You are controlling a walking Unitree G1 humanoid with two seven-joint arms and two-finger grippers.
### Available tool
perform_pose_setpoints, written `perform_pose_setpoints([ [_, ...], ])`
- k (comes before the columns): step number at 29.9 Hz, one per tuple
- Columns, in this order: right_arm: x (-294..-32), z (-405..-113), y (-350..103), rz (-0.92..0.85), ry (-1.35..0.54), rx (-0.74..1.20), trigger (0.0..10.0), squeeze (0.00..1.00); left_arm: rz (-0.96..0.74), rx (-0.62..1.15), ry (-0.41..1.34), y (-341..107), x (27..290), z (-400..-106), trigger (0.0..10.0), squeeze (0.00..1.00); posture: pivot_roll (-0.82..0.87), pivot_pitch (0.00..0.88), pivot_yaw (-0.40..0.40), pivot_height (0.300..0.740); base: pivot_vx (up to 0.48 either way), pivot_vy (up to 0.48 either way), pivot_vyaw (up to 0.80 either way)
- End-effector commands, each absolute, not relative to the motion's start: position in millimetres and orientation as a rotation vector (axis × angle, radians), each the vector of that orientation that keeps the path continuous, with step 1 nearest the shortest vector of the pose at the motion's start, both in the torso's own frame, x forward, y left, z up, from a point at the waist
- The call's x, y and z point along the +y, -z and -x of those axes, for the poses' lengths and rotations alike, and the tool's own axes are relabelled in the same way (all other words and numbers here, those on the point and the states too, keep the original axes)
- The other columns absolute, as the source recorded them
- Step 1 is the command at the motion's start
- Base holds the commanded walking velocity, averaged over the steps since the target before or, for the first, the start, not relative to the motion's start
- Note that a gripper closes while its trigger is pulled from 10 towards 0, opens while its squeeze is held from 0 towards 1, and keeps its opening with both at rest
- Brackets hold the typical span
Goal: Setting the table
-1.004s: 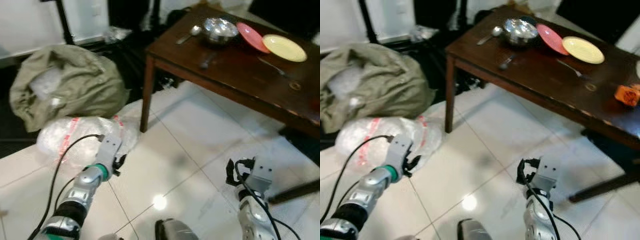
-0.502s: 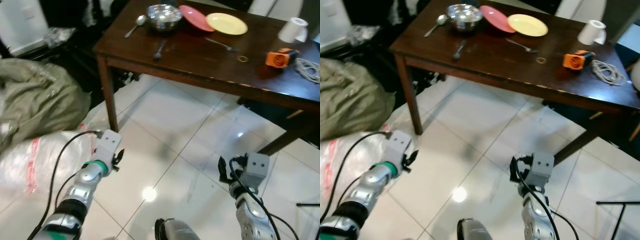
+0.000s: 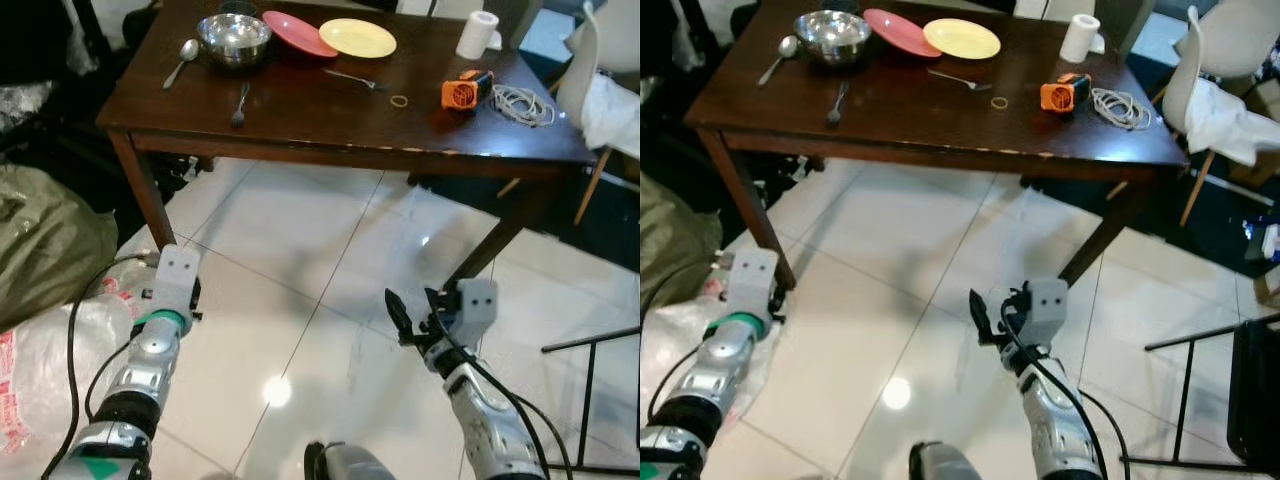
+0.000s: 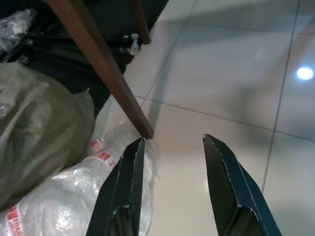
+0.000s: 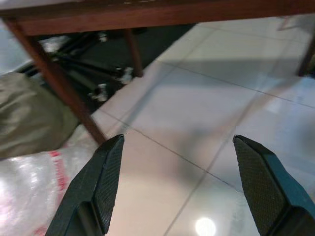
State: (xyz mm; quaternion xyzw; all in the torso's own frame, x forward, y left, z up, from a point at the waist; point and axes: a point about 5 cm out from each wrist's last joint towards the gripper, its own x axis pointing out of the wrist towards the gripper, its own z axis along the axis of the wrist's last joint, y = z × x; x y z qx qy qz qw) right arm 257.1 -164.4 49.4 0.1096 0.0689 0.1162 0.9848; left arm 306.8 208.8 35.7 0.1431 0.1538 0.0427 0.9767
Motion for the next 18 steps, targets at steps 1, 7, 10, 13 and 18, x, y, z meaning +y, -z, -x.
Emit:
perform_pose_setpoints([
  [1,-171.9,-252.0,-44.9,-0.227,-0.2,0.159,10.0,0.0,-0.279,0.325,-0.03,-30.7,199.3,-305.4,10.0,0.0,0.04,0.021,0.0,0.74,0.0,0.0,0.0],
  [7,-191.8,-245.9,-47.6,-0.204,-0.074,0.125,10.0,0.0,-0.225,0.322,0.091,-36.5,181.5,-312.9,10.0,0.0,0.04,0.026,-0.003,0.74,0.0,0.0,0.0],
  [10,-194.9,-246.3,-48.4,-0.201,-0.048,0.119,10.0,0.0,-0.234,0.312,0.098,-38.1,181.1,-313.7,10.0,0.0,0.04,0.026,-0.003,0.74,0.0,0.0,0.0],
  [13,-202.8,-252.8,-51.7,-0.205,0.018,0.102,10.0,0.0,-0.247,0.286,0.097,-42.1,181.7,-315.3,10.0,0.0,0.1,0.025,-0.037,0.74,0.0,0.0,0.0],
  [18,-194.9,-271.9,-59.8,-0.183,-0.015,0.09,10.0,0.0,-0.226,0.242,0.105,-48.8,185.9,-314.8,10.0,0.0,0.12,0.03,-0.054,0.74,0.0,0.0,0.0],
])
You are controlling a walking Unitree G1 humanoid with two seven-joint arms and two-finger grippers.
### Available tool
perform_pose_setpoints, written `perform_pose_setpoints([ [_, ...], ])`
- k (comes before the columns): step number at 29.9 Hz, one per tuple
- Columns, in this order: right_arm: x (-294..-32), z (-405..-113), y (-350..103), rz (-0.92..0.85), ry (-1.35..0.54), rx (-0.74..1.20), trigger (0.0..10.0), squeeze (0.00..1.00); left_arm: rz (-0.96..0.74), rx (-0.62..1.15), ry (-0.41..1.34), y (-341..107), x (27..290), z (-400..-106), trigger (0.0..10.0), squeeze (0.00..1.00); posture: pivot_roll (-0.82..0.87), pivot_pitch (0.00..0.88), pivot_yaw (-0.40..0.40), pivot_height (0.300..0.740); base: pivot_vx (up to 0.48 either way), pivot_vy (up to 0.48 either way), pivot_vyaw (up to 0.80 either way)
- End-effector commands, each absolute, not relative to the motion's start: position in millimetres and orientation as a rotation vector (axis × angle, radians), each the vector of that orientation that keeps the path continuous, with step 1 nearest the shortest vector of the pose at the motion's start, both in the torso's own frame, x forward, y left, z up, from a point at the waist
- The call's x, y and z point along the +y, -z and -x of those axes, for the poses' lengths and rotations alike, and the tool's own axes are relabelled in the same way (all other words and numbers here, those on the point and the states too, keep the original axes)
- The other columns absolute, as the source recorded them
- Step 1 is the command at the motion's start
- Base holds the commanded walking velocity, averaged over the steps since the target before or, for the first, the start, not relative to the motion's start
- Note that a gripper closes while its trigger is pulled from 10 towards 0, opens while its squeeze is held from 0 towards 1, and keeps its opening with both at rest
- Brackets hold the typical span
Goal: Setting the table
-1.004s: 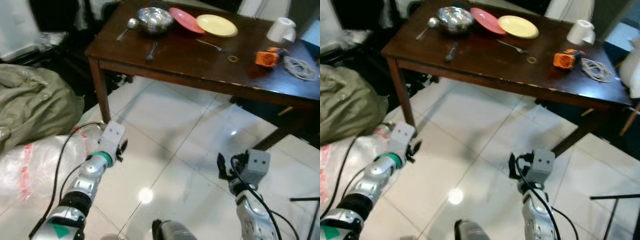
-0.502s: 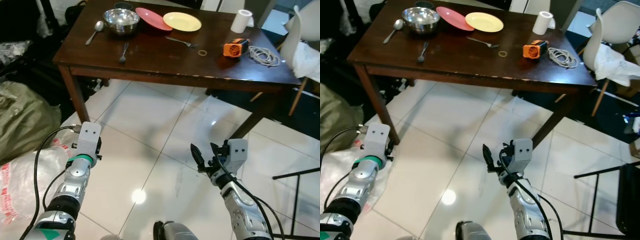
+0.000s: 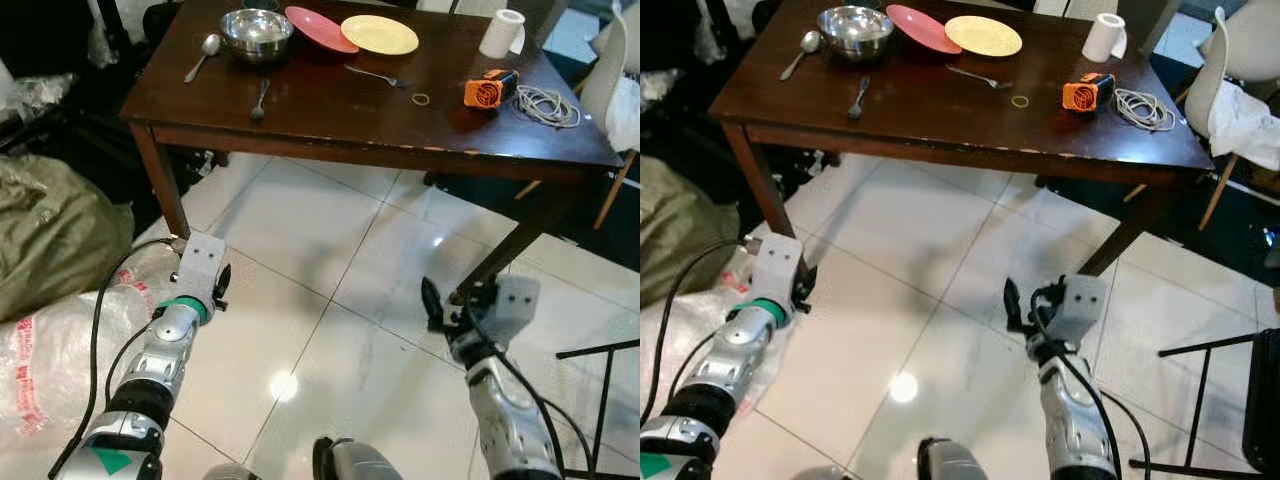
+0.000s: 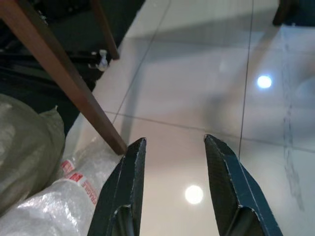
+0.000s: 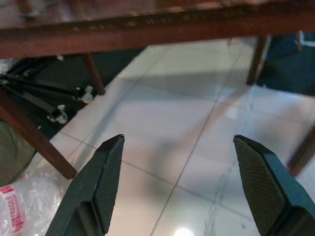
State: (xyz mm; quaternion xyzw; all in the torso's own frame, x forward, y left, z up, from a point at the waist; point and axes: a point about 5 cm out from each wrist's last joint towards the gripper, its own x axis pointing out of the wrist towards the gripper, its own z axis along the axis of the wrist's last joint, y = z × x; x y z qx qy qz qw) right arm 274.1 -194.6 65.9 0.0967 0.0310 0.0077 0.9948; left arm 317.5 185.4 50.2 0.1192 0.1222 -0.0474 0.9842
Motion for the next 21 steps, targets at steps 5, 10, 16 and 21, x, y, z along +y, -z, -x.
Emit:
perform_pose_setpoints([
  [5,-192.2,-274.1,-61.9,-0.18,-0.028,0.083,10.0,0.0,-0.233,0.233,0.121,-50.4,184.8,-315.8,10.0,0.0,0.13,0.026,-0.055,0.74,0.0,0.0,0.0],
  [10,-192.1,-272.7,-64.9,-0.186,-0.022,0.07,10.0,0.0,-0.24,0.222,0.124,-53.2,184.7,-318.3,10.0,0.0,0.11,0.018,-0.044,0.74,0.0,0.0,0.0],
  [16,-198.7,-266.2,-68.5,-0.205,0.006,0.046,10.0,0.0,-0.26,0.158,0.197,-64.4,171.0,-323.1,10.0,0.0,0.08,0.02,-0.025,0.74,0.0,0.0,0.0],
  [21,-197.4,-263.1,-96.6,-0.23,0.0,-0.078,10.0,0.0,-0.237,0.033,0.259,-95.2,152.4,-334.0,10.0,0.0,0.06,0.019,-0.005,0.74,0.0,0.0,0.0],
])
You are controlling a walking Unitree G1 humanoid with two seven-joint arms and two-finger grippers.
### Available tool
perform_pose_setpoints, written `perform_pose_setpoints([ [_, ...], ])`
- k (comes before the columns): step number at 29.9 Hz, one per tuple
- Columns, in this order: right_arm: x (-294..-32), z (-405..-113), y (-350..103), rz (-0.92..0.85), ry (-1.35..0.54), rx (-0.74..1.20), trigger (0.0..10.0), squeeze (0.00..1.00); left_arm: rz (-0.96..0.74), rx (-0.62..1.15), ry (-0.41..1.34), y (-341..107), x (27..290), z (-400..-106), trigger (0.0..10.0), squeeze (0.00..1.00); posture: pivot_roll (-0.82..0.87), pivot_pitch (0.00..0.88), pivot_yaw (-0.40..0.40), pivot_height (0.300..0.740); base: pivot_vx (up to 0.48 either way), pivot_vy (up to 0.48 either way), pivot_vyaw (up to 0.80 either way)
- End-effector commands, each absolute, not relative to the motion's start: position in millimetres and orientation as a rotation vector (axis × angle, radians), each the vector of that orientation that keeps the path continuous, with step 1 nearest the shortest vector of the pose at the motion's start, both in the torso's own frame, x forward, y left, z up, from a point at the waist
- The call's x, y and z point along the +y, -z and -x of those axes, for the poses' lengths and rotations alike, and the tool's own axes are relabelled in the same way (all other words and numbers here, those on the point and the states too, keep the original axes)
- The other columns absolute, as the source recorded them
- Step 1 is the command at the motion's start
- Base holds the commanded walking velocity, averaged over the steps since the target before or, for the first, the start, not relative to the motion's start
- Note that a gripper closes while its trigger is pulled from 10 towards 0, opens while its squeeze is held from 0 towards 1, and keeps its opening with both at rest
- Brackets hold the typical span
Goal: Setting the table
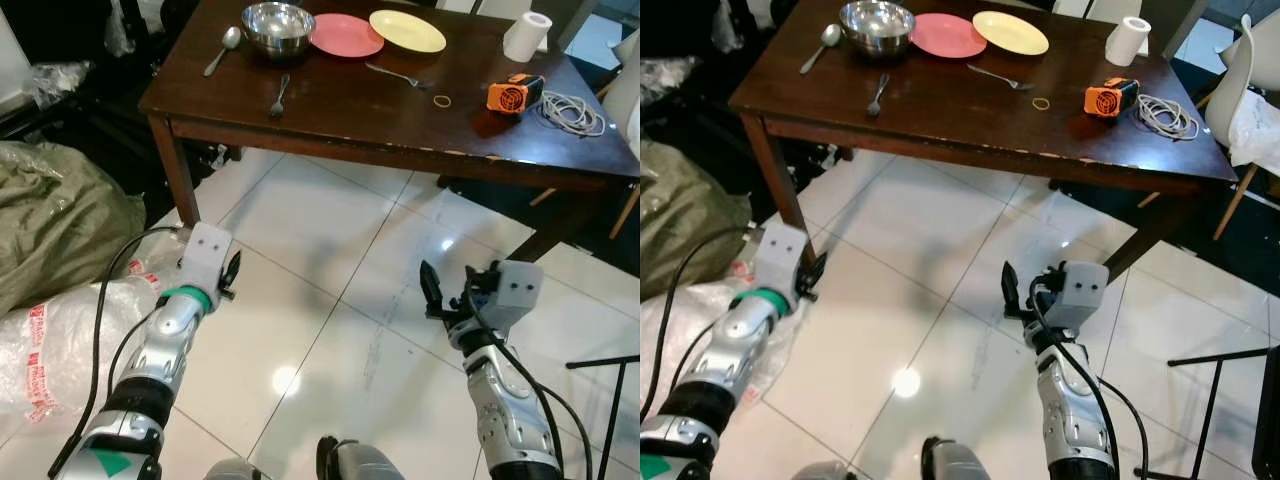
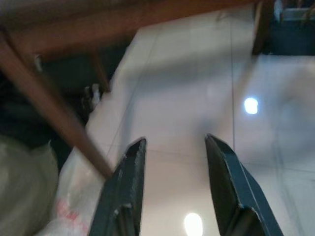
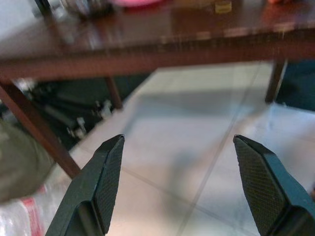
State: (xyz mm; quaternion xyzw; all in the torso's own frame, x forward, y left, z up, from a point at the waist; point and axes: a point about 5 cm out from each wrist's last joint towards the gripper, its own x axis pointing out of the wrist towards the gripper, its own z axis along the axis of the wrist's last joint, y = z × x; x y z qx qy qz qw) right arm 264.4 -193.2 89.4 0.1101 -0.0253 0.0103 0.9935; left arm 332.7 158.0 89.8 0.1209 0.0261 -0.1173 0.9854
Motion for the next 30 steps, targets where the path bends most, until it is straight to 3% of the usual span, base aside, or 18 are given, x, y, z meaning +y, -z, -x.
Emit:
perform_pose_setpoints([
  [1,-196.2,-264.9,-111.4,-0.226,-0.003,-0.132,10.0,0.0,-0.249,-0.033,0.268,-108.4,149.2,-336.8,10.0,0.0,0.06,0.025,-0.007,0.74,0.0,0.0,0.0],
  [8,-188.4,-270.2,-165.6,-0.339,-0.092,-0.311,10.0,0.0,-0.317,-0.33,0.22,-166.2,138.6,-342.8,10.0,0.0,0.05,0.019,-0.009,0.74,0.0,0.0,0.0],
  [13,-190.2,-271.1,-162.5,-0.303,-0.106,-0.288,10.0,0.0,-0.305,-0.362,0.218,-172.7,134.2,-339.7,10.0,0.0,0.06,0.013,-0.012,0.74,0.129,0.0,0.0],
  [30,-194.6,-267.8,-159.1,-0.279,-0.102,-0.237,10.0,0.0,-0.304,-0.34,0.257,-164.7,123.2,-330.4,10.0,0.0,0.06,0.0,-0.011,0.74,0.48,0.0,0.0],
])
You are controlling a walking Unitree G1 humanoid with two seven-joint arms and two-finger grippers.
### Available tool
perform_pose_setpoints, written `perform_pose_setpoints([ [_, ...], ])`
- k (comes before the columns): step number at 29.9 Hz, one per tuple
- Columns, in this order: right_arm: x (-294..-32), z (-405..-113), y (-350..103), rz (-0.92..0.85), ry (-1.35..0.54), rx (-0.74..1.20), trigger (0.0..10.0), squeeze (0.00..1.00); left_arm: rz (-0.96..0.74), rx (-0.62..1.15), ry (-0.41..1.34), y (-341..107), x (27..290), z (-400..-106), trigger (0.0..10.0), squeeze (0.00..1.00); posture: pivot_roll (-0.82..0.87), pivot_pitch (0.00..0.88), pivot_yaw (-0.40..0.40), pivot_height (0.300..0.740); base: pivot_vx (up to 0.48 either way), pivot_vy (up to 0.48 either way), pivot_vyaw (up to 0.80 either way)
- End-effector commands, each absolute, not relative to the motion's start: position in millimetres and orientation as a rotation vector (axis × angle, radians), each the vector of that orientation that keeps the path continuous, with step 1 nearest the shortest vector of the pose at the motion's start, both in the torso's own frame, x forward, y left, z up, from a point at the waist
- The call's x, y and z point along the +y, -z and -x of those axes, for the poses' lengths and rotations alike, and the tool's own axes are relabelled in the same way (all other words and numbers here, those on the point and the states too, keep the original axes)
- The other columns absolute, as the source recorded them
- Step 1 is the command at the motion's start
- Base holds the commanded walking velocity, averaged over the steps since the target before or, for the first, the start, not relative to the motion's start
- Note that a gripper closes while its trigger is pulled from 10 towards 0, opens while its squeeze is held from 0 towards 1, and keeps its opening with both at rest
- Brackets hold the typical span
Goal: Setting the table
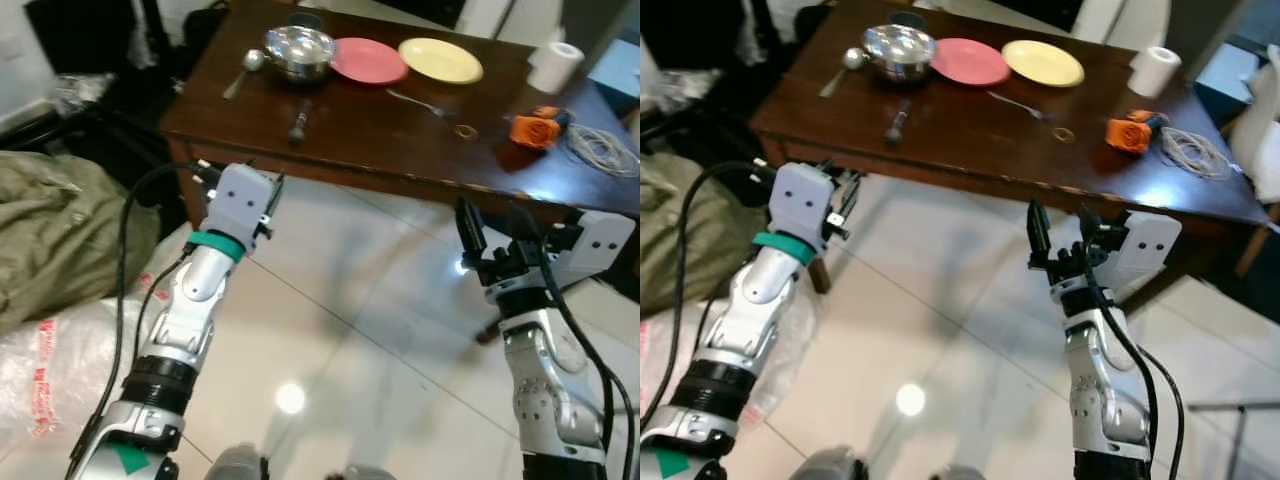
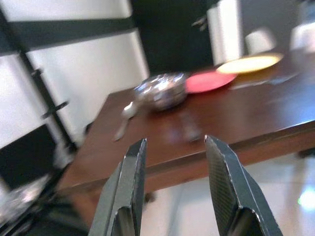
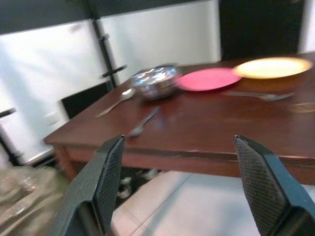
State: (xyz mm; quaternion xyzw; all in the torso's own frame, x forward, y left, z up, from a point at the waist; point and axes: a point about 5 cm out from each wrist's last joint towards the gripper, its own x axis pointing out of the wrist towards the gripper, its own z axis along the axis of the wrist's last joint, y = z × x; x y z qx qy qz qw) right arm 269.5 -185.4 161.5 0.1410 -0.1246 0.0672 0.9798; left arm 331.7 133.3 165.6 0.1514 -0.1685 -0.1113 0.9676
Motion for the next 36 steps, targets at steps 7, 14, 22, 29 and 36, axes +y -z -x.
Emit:
perform_pose_setpoints([
  [7,-196.2,-267.4,-156.7,-0.275,-0.096,-0.225,10.0,0.0,-0.301,-0.337,0.268,-164.9,119.3,-329.4,10.0,0.0,0.05,0.001,-0.012,0.74,0.48,0.0,0.0],
  [14,-196.9,-266.7,-154.9,-0.281,-0.085,-0.213,10.0,0.0,-0.312,-0.34,0.309,-163.7,112.6,-326.2,10.0,0.0,0.05,0.006,-0.007,0.74,0.471,0.0,0.0],
  [22,-196.3,-266.5,-153.8,-0.282,-0.079,-0.209,10.0,0.0,-0.318,-0.346,0.342,-164.5,106.4,-325.8,10.0,0.0,0.05,0.008,-0.001,0.74,0.418,-0.129,0.0],
  [29,-196.5,-266.3,-153.5,-0.281,-0.076,-0.206,10.0,0.0,-0.319,-0.342,0.355,-164.3,103.6,-325.3,10.0,0.0,0.05,0.008,0.0,0.74,0.341,-0.332,0.0],
  [36,-196.5,-266.4,-153.4,-0.278,-0.076,-0.204,10.0,0.0,-0.293,-0.321,0.367,-162.2,103.0,-324.5,10.0,0.0,0.05,0.009,-0.003,0.74,0.073,0.0,0.0],
])
